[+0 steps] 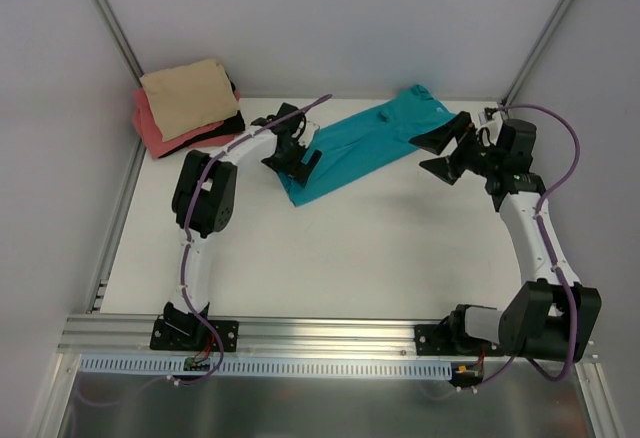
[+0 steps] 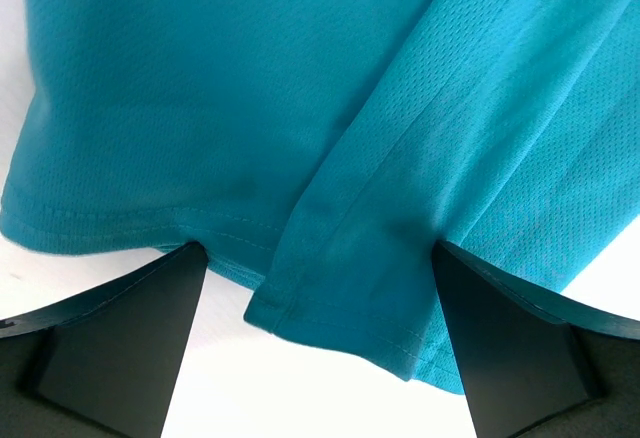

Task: Fold and stack the t-shirts
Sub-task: Rotate the tshirt 90 degrees

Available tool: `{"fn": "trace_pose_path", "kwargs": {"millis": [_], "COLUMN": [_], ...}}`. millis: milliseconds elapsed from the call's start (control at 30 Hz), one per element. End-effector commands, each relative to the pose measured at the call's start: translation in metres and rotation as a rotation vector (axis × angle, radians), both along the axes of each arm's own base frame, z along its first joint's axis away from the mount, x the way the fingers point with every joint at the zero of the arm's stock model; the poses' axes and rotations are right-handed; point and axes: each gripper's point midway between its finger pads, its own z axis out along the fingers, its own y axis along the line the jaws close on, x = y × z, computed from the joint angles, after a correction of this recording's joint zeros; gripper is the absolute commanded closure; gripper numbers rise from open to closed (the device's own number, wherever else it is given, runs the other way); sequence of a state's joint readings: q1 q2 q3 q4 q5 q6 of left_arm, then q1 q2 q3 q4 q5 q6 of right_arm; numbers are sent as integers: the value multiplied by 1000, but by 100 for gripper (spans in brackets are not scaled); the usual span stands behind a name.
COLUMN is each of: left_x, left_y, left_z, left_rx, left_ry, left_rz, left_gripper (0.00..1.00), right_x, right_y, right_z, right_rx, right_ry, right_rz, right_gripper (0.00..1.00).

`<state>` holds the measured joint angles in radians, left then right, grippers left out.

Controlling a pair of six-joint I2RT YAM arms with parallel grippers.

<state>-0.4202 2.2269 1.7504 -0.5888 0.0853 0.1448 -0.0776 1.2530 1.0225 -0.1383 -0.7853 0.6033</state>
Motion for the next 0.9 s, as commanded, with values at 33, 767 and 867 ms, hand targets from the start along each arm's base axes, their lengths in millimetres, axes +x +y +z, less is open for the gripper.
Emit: {"fn": "trace_pose_path", "kwargs": {"millis": [33,767,867], "left_x": [-97,-275,-291], "left_y": [-1,-11,-19], "left_z": [-31,-29,-18], "left_rx": [79,256,241], "left_ry": [300,593,646], "left_rz": [-34,-128,-131], "left_gripper": [1,1,1], "right_x": [-5,-41,-45], "right_y": [0,10,11], "right_z": [35,39,37], "right_rx": [1,6,7], "right_ry": [-109,-150,-146], "right_rz": [-5,13,15], "right_gripper": [0,1,0]}}
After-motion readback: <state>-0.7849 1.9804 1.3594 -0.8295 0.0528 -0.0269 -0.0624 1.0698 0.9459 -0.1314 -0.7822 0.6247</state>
